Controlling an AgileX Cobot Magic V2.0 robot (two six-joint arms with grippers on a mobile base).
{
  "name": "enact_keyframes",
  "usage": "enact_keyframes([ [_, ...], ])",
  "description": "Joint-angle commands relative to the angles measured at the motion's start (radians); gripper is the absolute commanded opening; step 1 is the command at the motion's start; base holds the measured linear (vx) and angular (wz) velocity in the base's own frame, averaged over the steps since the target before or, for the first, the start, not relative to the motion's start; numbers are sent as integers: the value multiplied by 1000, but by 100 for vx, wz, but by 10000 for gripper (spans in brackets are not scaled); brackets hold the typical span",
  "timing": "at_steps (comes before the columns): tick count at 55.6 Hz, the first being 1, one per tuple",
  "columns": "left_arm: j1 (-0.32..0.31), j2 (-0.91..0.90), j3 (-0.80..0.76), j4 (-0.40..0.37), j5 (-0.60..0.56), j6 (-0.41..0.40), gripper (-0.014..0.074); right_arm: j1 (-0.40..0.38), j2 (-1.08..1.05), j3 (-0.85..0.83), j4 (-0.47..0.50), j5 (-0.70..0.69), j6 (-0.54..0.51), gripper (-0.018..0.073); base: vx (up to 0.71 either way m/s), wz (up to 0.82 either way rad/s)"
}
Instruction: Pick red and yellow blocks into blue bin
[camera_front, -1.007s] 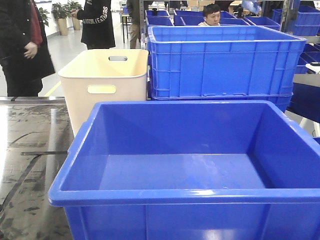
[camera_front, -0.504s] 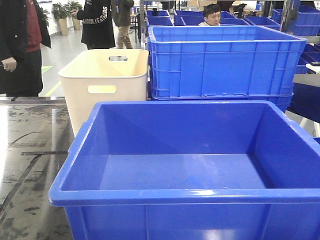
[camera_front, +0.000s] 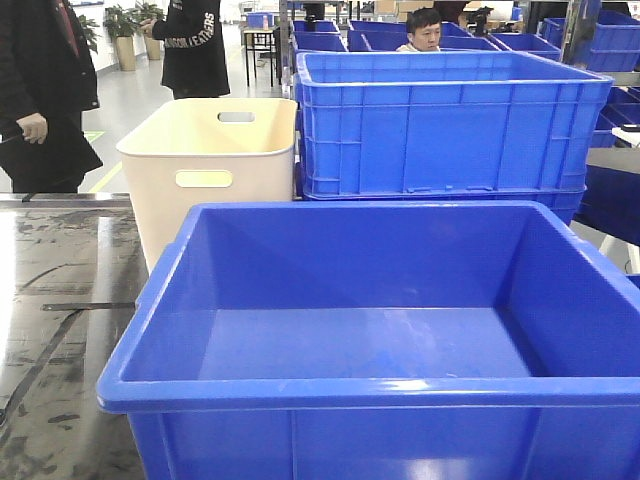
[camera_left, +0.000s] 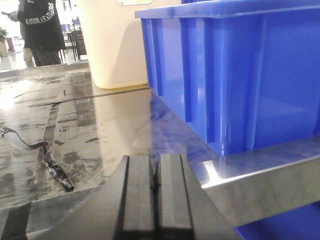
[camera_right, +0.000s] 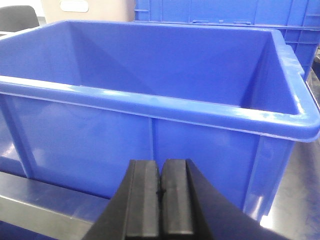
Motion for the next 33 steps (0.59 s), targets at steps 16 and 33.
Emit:
enact_keyframes([
  [16,1,-16,-16,2,-81,-7,1,-2,7,-28,0,-80,-3,-10,0,0],
  [33,1,-16,-16,2,-81,-7,1,-2,7,-28,2,-81,-3,-10,0,0],
])
